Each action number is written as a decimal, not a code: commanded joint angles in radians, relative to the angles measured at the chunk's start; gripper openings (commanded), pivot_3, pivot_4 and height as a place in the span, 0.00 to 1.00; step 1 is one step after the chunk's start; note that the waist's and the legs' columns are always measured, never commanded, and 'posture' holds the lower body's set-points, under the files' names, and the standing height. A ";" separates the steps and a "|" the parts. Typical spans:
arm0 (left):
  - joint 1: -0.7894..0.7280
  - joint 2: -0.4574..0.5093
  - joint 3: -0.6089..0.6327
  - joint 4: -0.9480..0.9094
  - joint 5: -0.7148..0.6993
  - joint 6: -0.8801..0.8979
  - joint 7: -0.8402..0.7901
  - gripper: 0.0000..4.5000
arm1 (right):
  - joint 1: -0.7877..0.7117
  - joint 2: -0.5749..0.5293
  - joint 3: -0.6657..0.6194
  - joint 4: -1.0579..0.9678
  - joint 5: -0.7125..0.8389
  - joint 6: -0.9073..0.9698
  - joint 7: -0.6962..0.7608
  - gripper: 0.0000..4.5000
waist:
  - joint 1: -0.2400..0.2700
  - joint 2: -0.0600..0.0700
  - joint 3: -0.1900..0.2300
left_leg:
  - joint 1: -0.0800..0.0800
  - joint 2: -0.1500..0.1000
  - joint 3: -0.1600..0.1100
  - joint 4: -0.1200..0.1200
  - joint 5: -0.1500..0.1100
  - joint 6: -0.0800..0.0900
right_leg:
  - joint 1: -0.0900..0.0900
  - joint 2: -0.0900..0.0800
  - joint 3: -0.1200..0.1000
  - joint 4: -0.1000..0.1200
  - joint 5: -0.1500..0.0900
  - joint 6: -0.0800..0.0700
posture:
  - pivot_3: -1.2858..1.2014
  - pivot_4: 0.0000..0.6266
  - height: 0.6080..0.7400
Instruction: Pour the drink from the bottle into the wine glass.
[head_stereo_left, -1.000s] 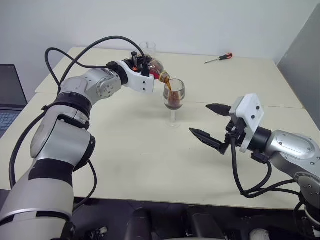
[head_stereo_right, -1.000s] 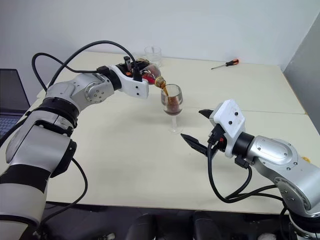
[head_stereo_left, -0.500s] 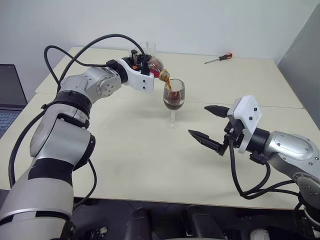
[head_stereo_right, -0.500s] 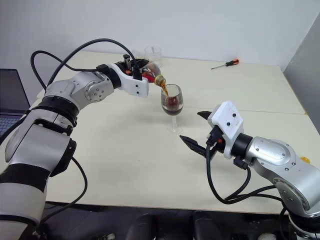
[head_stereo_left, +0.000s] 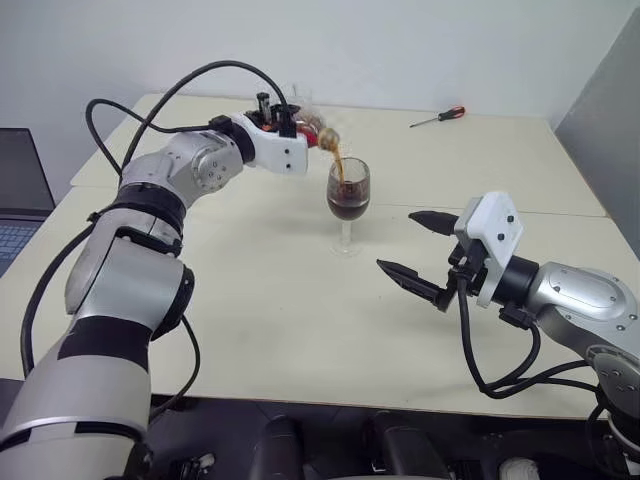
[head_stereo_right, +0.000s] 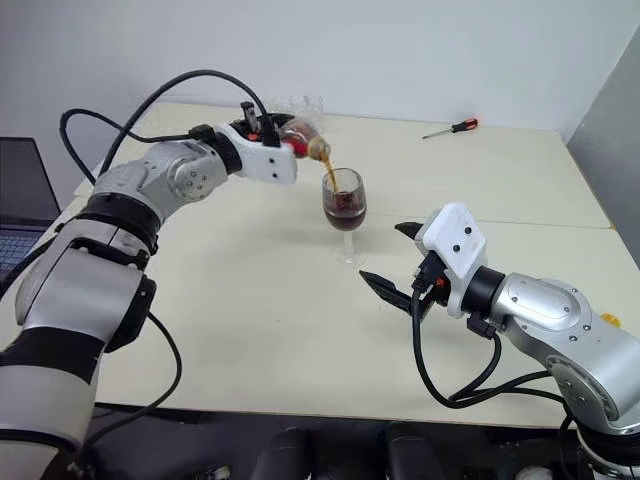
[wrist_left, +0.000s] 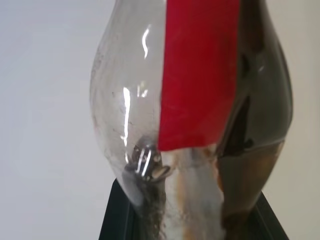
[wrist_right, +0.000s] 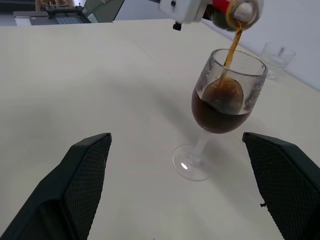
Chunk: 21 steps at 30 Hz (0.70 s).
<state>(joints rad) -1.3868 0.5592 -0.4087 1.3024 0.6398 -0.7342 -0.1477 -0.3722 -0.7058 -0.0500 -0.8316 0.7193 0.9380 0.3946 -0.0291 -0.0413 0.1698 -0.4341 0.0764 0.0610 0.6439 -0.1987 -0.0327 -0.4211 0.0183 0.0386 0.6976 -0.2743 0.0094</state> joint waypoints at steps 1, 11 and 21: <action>0.035 -0.036 0.185 -0.012 -0.242 0.059 -0.174 0.17 | -0.008 -0.011 -0.004 -0.027 -0.012 -0.025 0.010 1.00 | -0.001 0.000 0.000 | 0.000 0.000 0.000 0.000 0.000 0.000 | 0.000 0.000 0.000 0.000 0.000 0.000 | 0.52 0.24 1.00; 0.231 -0.063 0.531 -0.110 -0.627 0.361 -0.320 0.17 | -0.174 0.039 -0.026 0.094 -0.053 -0.062 -0.020 1.00 | -0.006 0.000 0.000 | 0.001 0.001 0.000 0.001 0.000 0.000 | 0.000 0.002 0.000 0.001 0.002 -0.004 | 0.52 0.24 1.00; 0.524 -0.116 0.666 -0.309 -0.787 0.532 -0.269 0.17 | -0.267 0.057 0.024 0.168 -0.055 -0.091 0.076 1.00 | 0.003 0.000 -0.001 | 0.000 0.001 0.000 0.001 0.000 0.000 | 0.000 0.000 0.000 0.001 0.002 -0.004 | 0.52 0.24 1.00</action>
<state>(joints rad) -0.8475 0.4348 0.2469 1.0765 -0.1256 -0.2037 -0.4229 -0.6122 -0.6462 -0.0166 -0.6563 0.6680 0.8757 0.4530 -0.0262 -0.0417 0.1693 -0.4344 0.0778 0.0602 0.6454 -0.1986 -0.0328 -0.4207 0.0185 0.0381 0.6986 -0.2719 0.0054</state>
